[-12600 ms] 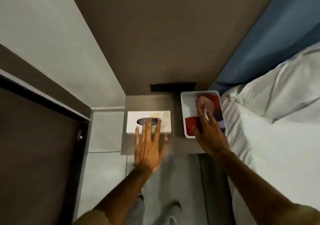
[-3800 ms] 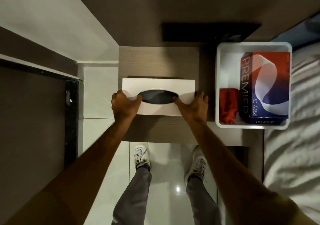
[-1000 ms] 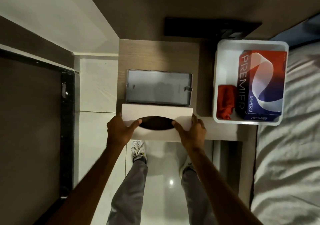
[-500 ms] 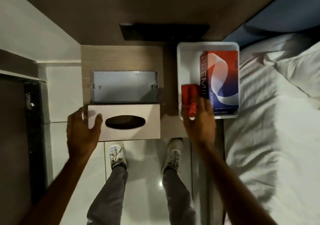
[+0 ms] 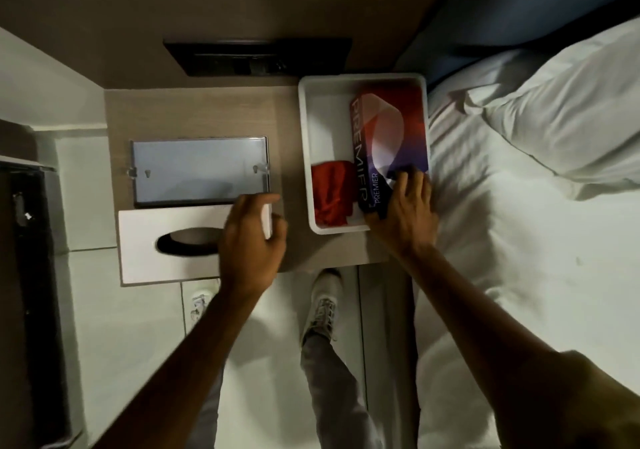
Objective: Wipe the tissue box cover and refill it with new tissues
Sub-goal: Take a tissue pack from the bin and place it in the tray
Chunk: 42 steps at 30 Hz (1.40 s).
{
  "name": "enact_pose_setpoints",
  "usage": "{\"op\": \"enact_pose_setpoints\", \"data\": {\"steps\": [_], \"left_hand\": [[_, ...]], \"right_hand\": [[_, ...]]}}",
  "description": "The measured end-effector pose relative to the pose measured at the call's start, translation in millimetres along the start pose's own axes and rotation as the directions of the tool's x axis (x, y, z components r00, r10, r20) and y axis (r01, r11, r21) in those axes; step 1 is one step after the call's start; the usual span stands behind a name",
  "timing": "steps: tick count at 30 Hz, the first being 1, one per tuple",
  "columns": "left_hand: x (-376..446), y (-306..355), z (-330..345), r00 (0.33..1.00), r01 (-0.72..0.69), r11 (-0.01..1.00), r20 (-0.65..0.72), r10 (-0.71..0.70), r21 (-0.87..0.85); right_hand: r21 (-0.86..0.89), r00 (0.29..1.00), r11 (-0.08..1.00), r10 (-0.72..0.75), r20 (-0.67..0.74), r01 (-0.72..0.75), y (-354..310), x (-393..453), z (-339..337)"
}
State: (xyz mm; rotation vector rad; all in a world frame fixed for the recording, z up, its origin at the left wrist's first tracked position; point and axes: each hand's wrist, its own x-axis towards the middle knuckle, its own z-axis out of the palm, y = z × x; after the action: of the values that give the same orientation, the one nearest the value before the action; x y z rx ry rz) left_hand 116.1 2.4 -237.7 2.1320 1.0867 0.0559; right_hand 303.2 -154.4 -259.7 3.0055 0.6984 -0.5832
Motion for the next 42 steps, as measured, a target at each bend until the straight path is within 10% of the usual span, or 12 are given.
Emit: {"op": "enact_pose_setpoints", "data": {"steps": [15, 22, 30, 42], "left_hand": [[25.7, 140.9, 92.7, 0.987, -0.156, 0.985, -0.027, 0.158, 0.073], [29.6, 168.6, 82.1, 0.975, -0.178, 0.98, -0.116, 0.188, 0.089], [37.7, 163.5, 73.8, 0.931, -0.318, 0.945, -0.165, 0.326, 0.074], [57.0, 169.9, 59.2, 0.933, -0.318, 0.947, -0.167, 0.32, 0.037]], "right_hand": [[0.228, 0.903, 0.876, -0.39, -0.181, 0.424, 22.6, 6.8, -109.5], [0.034, 0.798, 0.827, -0.53, -0.286, 0.561, 31.0, 19.8, -129.6], [-0.046, 0.77, 0.839, -0.519, -0.371, 0.543, 34.0, 34.8, -114.1], [-0.036, 0.939, 0.973, -0.229, -0.256, 0.227, 69.3, 16.6, -111.1]]}}
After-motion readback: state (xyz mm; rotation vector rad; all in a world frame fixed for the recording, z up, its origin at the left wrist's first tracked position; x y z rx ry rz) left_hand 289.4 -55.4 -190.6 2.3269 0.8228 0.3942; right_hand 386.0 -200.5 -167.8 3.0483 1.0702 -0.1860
